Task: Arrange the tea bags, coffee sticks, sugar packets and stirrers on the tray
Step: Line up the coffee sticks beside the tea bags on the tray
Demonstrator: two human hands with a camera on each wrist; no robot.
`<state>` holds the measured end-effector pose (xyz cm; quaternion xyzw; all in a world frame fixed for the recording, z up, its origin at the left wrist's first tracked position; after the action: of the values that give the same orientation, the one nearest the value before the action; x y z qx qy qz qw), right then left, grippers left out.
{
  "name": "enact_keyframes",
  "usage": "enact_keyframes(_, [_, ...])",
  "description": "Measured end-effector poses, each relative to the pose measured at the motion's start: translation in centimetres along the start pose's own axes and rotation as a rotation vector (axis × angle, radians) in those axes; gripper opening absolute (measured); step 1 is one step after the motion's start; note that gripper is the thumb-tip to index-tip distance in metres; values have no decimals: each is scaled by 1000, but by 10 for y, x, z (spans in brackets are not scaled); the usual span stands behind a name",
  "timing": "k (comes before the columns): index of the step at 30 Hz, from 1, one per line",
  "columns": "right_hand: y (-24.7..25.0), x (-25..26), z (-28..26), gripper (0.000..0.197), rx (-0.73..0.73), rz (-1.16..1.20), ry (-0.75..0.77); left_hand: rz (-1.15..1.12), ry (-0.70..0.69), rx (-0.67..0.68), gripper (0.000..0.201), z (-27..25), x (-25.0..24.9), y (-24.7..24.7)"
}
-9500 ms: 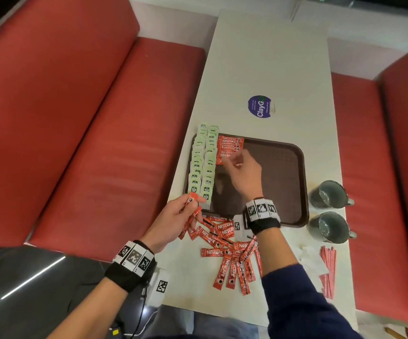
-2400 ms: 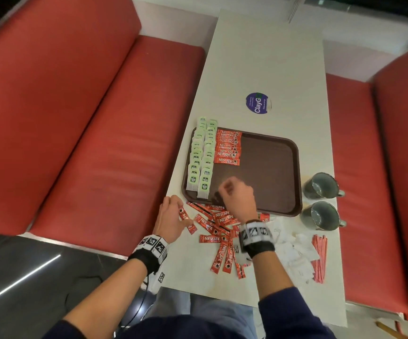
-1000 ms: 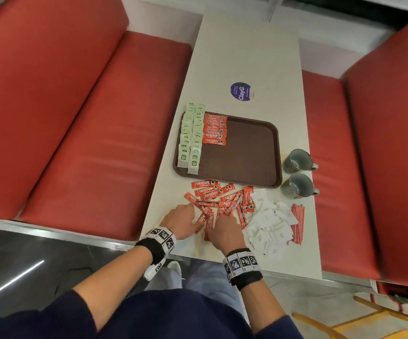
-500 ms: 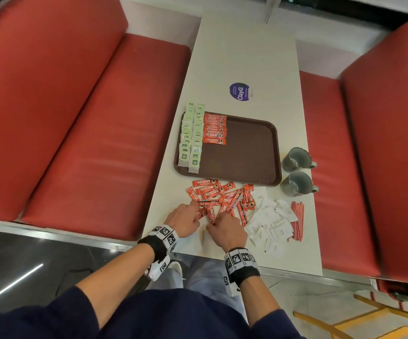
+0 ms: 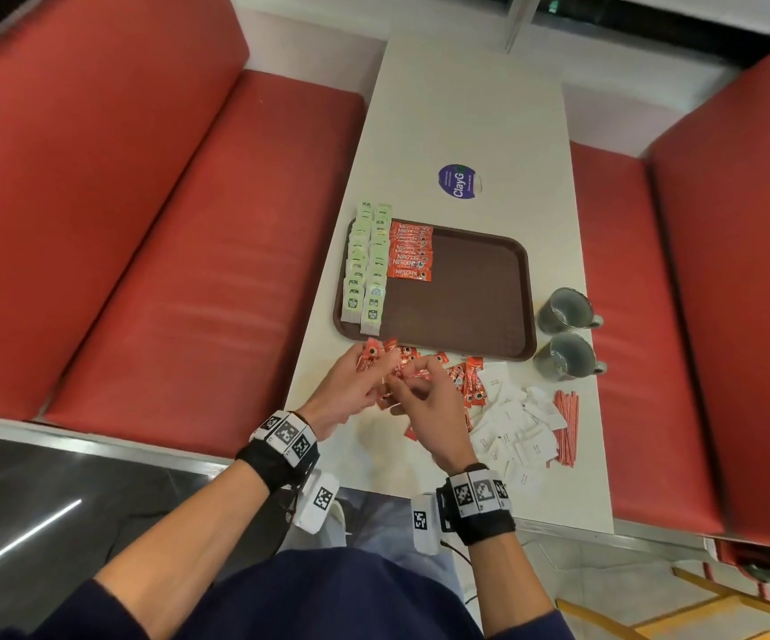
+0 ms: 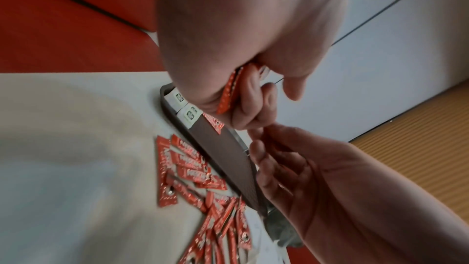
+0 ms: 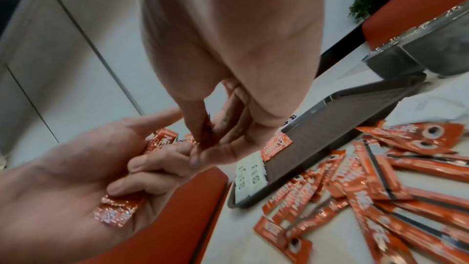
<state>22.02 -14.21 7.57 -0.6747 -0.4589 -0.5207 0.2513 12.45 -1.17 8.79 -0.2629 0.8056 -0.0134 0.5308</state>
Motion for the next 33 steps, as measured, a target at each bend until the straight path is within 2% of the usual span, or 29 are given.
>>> enact_keyframes(2, [3,12,1,18,26,49,24,21,-79,-25,31,0,-6,2])
enact_keyframes(4, [8,19,2,20,27,63,39,58,-102,-41,35,3,-7,7])
enact_keyframes(8, [15,27,6,20,66,83,49,105,-110,-33,20,3,-14,10])
enact_keyframes(11, [19,27,10,19,23,161,40,107,-146,-82,14,6,-18,10])
enact_keyframes(15, [27,22,18,15,-26,234,46,-21,-152,-145,13,12,-26,6])
enact_keyframes(18, [36,21,24,14,3,254,44,-116,-158,-176,30,18,-32,4])
enact_keyframes(21, [47,22,34,14,14,254,50,-160,-142,-185,15,26,-37,2])
enact_keyframes(24, [56,23,47,14,-5,226,50,-177,-121,-204,25,35,-41,-1])
enact_keyframes(29, [75,16,79,12,-63,155,28,-326,-122,-152,22,54,-38,15])
enact_keyframes(33, [110,-5,130,5,-180,-145,-39,-405,-30,-167,28,66,-28,36])
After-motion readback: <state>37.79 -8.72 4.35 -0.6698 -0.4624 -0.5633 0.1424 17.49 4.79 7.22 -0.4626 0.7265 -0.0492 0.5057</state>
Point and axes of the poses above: each hand's wrist, its own z-axis towards the middle knuckle, its own y-axis out of the back of the hand, x = y × z, the point moved 1 cm from there along z, towards the middle knuckle, and after that the axes turned 14 degrees about x, right-handed, at the moved point
